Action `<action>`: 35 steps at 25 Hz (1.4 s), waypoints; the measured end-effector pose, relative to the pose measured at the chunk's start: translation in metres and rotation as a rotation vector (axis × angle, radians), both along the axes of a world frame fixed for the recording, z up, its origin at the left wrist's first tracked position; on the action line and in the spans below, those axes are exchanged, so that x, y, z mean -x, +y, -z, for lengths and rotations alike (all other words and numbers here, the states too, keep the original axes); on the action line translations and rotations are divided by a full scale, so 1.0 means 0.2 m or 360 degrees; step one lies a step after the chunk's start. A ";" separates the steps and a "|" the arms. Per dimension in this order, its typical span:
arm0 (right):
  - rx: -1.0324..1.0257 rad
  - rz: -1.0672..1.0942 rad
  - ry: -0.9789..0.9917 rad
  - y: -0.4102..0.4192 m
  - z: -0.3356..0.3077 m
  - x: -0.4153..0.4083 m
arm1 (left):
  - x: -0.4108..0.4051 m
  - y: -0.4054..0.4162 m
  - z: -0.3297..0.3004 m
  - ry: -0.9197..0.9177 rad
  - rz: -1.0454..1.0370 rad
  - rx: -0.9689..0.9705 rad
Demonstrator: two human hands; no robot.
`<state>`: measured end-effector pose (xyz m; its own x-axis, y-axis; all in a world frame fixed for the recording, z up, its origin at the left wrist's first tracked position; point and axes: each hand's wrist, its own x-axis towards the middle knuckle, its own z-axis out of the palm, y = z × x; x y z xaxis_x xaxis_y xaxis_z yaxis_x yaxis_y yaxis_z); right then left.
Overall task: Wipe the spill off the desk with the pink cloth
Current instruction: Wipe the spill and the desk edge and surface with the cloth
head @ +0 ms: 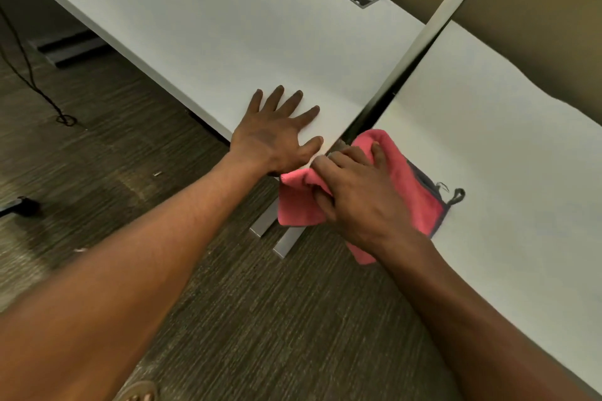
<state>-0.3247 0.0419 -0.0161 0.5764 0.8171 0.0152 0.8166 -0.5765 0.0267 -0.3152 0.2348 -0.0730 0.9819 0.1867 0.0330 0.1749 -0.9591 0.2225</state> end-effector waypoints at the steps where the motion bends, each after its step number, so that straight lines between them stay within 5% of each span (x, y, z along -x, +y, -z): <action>1: -0.0064 0.0024 0.0029 0.03 0.01 -0.01 | 0.00 0.01 0.00 0.0023 0.0016 -0.0012; 6: -0.0926 0.0372 0.0271 0.05 -0.05 -0.03 | 0.00 0.03 -0.02 0.0137 0.0071 -0.0092; 12: 0.0030 0.0310 0.0098 -0.28 0.01 0.15 | 0.01 -0.02 -0.02 0.0038 -0.0007 0.0030; 19: -0.0043 -0.0158 0.0033 -0.03 -0.03 -0.03 | 0.00 0.00 0.00 0.0033 0.0003 -0.0025; 23: -0.0053 -0.0124 0.0091 0.08 -0.03 -0.07 | -0.01 0.02 -0.01 0.0076 0.0023 -0.0023; 27: -0.0071 -0.0372 0.0128 -0.17 -0.02 0.02 | 0.01 0.00 -0.01 0.0025 -0.0014 -0.0008; 31: -0.0215 0.0131 0.0367 -0.52 -0.05 -0.16 | 0.01 -0.01 -0.01 0.0051 -0.0001 -0.0014; 35: -0.0146 0.0510 0.0210 -0.39 -0.03 -0.42 | 0.00 -0.02 -0.02 0.0050 -0.0015 -0.0037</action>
